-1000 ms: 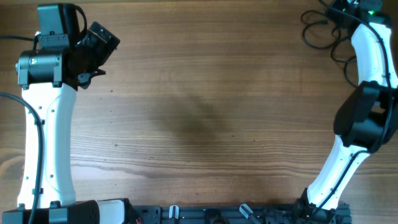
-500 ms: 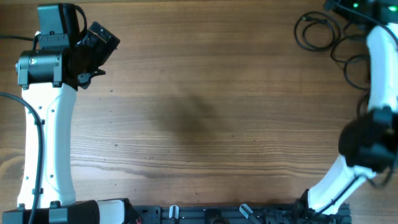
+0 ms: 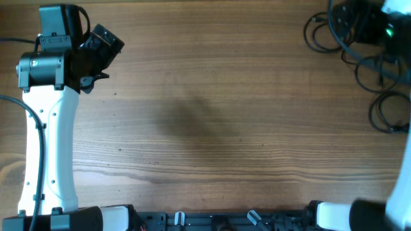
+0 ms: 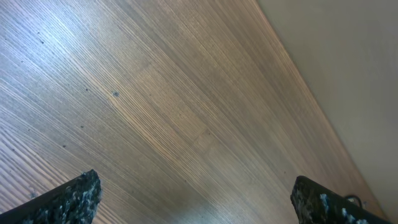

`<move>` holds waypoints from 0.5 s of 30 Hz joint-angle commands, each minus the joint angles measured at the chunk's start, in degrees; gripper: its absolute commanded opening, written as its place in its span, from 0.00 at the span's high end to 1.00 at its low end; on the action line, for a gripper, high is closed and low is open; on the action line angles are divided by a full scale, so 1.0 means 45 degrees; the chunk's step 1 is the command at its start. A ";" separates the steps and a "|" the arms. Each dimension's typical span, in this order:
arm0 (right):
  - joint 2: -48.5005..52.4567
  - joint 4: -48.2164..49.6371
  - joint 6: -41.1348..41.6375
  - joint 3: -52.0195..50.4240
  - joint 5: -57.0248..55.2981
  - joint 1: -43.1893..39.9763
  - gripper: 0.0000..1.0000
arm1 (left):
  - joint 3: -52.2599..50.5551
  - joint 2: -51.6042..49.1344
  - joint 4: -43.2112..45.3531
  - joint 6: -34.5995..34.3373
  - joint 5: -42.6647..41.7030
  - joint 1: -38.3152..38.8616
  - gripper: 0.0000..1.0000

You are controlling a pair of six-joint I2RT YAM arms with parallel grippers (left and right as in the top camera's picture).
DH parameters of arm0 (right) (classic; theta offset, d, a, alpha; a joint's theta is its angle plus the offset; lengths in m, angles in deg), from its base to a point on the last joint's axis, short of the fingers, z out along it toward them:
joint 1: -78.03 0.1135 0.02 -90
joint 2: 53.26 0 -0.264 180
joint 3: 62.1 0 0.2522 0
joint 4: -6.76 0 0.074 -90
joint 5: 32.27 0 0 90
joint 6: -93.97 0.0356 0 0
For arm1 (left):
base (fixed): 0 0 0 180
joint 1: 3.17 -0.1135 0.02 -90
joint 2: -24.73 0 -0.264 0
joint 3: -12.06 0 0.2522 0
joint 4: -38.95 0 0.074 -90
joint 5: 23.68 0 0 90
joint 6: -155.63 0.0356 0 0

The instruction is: Untangle cables

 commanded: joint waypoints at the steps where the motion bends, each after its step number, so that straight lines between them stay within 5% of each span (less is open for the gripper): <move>1: -0.1613 -0.0835 -0.0374 0.0078 0.0194 -0.0005 0.00 | -0.0015 -0.0024 -0.0005 0.0248 0.0180 0.0058 0.00; 15: -0.2846 -0.3099 -0.1161 0.0073 0.0709 -0.0005 0.00 | -0.0015 -0.0024 -0.0005 0.0248 0.0180 0.0058 0.00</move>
